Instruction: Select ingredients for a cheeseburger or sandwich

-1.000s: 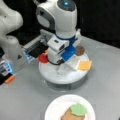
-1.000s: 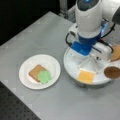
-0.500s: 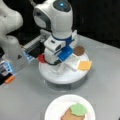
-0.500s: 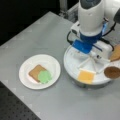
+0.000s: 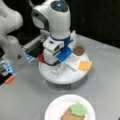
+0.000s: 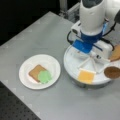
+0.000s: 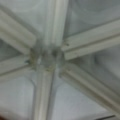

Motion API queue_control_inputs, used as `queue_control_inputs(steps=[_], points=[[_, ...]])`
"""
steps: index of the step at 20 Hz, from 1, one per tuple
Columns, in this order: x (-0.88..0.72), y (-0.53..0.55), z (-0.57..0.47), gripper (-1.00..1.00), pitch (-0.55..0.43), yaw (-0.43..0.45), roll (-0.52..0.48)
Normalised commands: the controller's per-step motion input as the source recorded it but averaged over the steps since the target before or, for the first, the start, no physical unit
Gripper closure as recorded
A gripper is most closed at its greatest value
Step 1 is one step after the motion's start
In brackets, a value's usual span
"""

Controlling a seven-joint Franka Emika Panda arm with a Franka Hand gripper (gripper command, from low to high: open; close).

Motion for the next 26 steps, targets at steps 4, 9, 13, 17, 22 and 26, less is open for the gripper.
queue_control_inputs(steps=[4,9,13,17,22,26], points=[[-0.23,0.07,-0.16,-1.00,-0.261,0.116,0.064],[-0.24,0.09,-0.11,-1.00,-0.249,0.187,0.045],[-0.27,0.12,-0.13,-1.00,-0.246,0.120,0.057],[-0.28,0.12,-0.18,-1.00,-0.261,0.069,0.055],[-0.28,0.05,-0.21,-1.00,-0.267,0.054,0.060],[-0.29,-0.01,-0.24,-1.00,-0.272,0.055,0.057]])
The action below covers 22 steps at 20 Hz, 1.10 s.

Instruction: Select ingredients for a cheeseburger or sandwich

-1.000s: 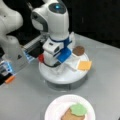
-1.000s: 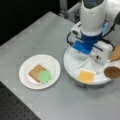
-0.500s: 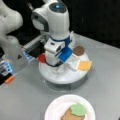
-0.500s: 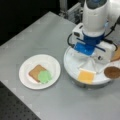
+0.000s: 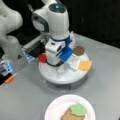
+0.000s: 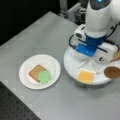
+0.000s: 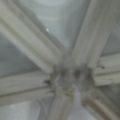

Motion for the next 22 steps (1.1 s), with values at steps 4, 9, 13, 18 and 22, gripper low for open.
queue_control_inputs(steps=[4,9,13,18,22], points=[[-0.31,-0.03,-0.27,-1.00,-0.253,0.059,0.068],[-0.30,-0.01,-0.19,-1.00,-0.198,0.053,0.076],[-0.27,0.04,-0.09,-1.00,-0.159,0.034,0.079],[-0.24,0.05,-0.05,-1.00,-0.133,0.014,0.084],[-0.21,0.04,-0.03,-1.00,-0.101,0.002,0.086]])
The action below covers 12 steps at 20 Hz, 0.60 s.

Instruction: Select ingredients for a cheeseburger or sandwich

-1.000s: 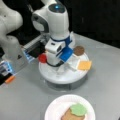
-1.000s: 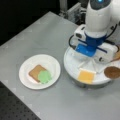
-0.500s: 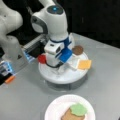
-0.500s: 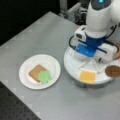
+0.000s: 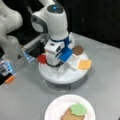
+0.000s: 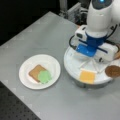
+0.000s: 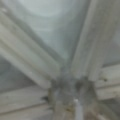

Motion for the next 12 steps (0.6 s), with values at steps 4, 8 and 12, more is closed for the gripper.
queue_control_inputs(steps=[4,8,12], points=[[-0.16,0.03,-0.02,-1.00,-0.084,0.004,0.091],[-0.12,0.02,0.05,-1.00,-0.053,-0.006,0.102],[-0.08,0.01,0.20,-1.00,0.006,-0.023,0.096]])
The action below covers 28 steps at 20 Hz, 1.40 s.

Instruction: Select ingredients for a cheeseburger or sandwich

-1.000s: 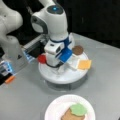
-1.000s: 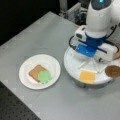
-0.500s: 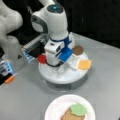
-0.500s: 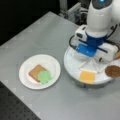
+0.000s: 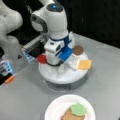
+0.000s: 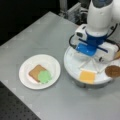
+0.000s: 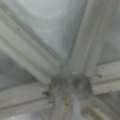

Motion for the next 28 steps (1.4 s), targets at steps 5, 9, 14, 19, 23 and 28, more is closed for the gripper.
queue_control_inputs(steps=[5,9,14,19,23,28], points=[[-0.02,0.01,0.26,-1.00,0.051,-0.064,0.097],[0.06,0.03,0.14,-1.00,0.057,-0.147,0.133],[0.08,0.06,0.06,-1.00,0.078,-0.209,0.160],[0.07,0.08,-0.08,-1.00,0.062,-0.201,0.176],[0.09,0.07,-0.21,-1.00,0.037,-0.194,0.166],[0.07,0.05,-0.09,-1.00,0.002,-0.183,0.095]])
